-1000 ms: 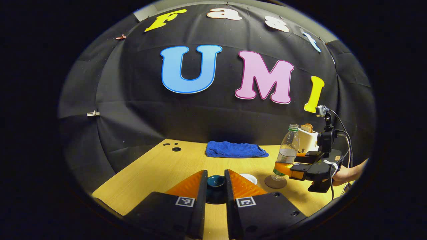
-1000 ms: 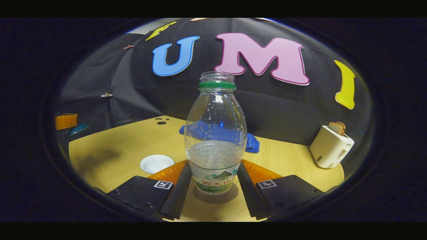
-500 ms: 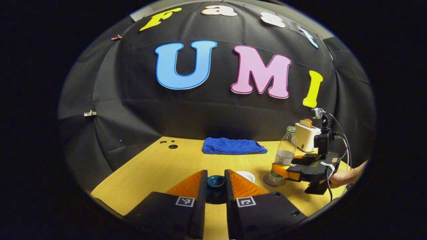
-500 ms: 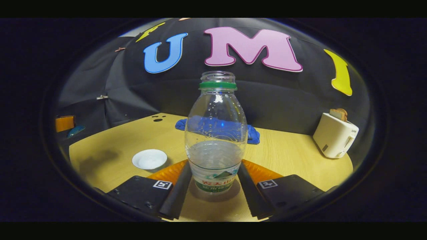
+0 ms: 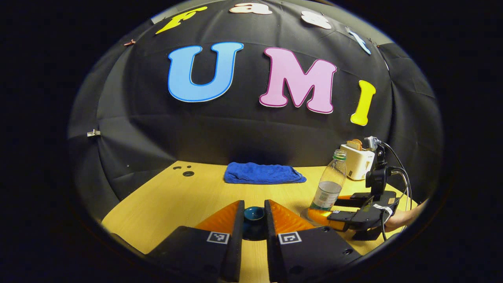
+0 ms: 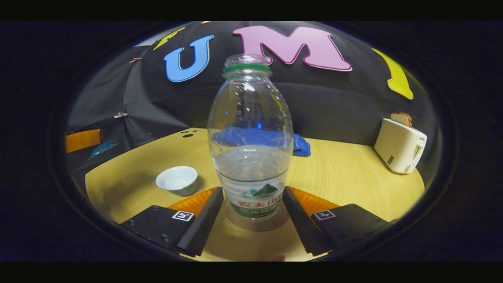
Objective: Open the teacup lid with one hand, grasp the water bottle and pour water into the teacup with the other hand; after pouring, place the water bottle on the coaster and then close the teacup lid.
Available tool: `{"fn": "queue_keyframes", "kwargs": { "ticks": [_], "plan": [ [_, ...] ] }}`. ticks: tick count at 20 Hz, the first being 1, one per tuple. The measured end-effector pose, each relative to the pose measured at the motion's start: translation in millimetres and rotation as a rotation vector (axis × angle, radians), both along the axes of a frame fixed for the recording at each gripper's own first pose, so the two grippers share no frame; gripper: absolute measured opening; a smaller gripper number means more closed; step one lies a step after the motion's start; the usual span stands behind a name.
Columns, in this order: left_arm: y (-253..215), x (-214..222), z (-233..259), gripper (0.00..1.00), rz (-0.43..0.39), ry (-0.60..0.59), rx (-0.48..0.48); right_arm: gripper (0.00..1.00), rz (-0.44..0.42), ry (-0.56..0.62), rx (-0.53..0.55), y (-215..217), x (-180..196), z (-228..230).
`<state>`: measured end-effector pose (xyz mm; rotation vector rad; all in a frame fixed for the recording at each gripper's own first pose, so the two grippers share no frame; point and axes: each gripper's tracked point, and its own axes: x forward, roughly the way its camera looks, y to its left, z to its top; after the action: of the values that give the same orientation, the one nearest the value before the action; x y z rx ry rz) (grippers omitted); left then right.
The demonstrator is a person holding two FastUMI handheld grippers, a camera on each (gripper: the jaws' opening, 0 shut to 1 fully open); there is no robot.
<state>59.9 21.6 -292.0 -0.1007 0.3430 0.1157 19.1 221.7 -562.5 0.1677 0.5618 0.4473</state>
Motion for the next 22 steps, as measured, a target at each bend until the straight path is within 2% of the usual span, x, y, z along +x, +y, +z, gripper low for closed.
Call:
{"fn": "queue_keyframes", "kwargs": {
  "ticks": [2, 11, 14, 16, 17, 18, 19, 21, 22],
  "plan": [
    [-6, 12, -5, 0.31, -0.010, -0.002, -0.003, 0.98, 0.011, 0.023, -0.003, -1, -10, -4],
    [-26, 62, -49, 0.31, -0.072, 0.027, 0.035, 0.98, 0.106, 0.062, -0.039, -25, -81, 3],
    [-32, 69, -67, 0.27, -0.091, 0.048, 0.045, 0.98, 0.077, 0.059, -0.040, -39, -90, 18],
    [-36, 72, -76, 0.31, -0.107, 0.058, 0.057, 0.98, 0.046, 0.056, -0.031, -47, -93, 29],
    [-37, 75, -81, 0.27, -0.114, 0.065, 0.063, 0.98, 0.032, 0.055, -0.027, -51, -94, 33],
    [-38, 76, -85, 0.31, -0.116, 0.070, 0.066, 0.98, 0.018, 0.054, -0.029, -55, -95, 36],
    [-38, 78, -87, 0.27, -0.116, 0.073, 0.066, 0.98, 0.007, 0.056, -0.037, -59, -96, 38],
    [-38, 81, -91, 0.31, -0.115, 0.074, 0.066, 0.98, -0.009, 0.058, -0.046, -65, -100, 42],
    [-38, 82, -94, 0.31, -0.114, 0.079, 0.071, 0.93, -0.016, 0.058, -0.045, -67, -100, 45]
  ]
}}
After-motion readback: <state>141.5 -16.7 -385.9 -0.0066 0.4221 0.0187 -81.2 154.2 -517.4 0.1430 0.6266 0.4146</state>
